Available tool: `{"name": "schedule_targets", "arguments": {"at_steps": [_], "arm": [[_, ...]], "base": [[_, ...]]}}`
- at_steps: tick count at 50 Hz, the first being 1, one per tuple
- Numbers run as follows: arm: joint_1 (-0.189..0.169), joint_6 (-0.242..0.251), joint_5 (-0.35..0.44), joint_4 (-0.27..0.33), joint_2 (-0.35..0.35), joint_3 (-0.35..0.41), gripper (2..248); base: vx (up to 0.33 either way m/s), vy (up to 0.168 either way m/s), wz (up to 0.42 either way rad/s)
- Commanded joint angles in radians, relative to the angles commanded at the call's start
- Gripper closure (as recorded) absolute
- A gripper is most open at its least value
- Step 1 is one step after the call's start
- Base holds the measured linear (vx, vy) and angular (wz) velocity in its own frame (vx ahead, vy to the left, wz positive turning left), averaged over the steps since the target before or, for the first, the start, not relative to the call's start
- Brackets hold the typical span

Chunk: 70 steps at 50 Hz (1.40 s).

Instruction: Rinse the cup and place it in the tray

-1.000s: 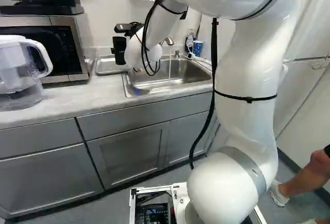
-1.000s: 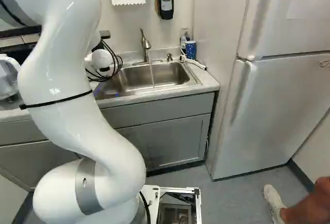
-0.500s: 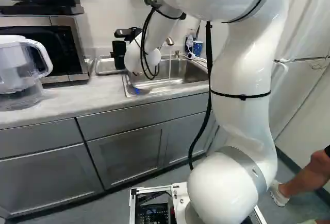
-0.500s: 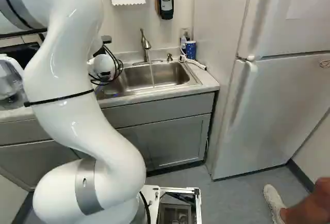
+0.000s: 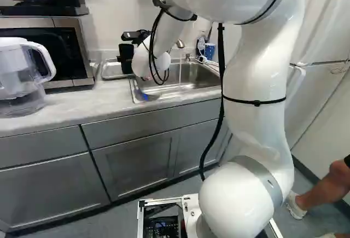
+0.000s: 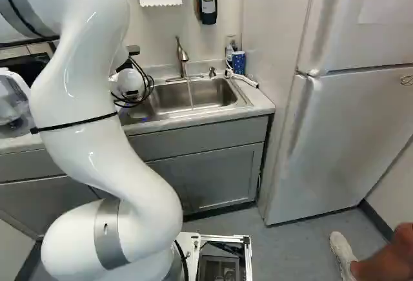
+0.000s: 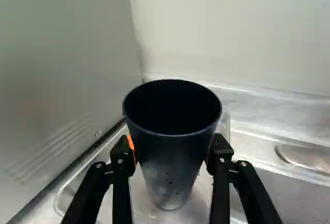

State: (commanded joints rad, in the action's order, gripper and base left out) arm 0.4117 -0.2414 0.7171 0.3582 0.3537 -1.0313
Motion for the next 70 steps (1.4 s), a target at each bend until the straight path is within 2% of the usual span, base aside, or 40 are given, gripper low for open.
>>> {"name": "schedule_targets", "arguments": {"at_steps": [1,5,6,11,12,16,17,51,70], "arm": [[0.000,0.000,0.000,0.000,0.000,0.000,88],[0.000,0.000,0.000,0.000,0.000,0.000,88],[0.000,0.000,0.000,0.000,0.000,0.000,54],[0.000,0.000,0.000,0.000,0.000,0.000,54],[0.000,0.000,0.000,0.000,0.000,0.000,18],[0.000,0.000,0.000,0.000,0.000,0.000,18],[0.000,0.000,0.000,0.000,-0.001,0.000,3],[0.000,0.000,-0.001,0.000,-0.048,-0.016,3],[0.000,0.000,-0.029,0.000,-0.073,-0.029,3]], "base": [[0.000,0.000,0.000],[0.000,0.000,0.000],[0.000,0.000,0.000],[0.000,0.000,0.000],[0.000,0.000,0.000],[0.000,0.000,0.000],[0.000,0.000,0.000],[0.000,0.000,0.000],[0.000,0.000,0.000]]}}
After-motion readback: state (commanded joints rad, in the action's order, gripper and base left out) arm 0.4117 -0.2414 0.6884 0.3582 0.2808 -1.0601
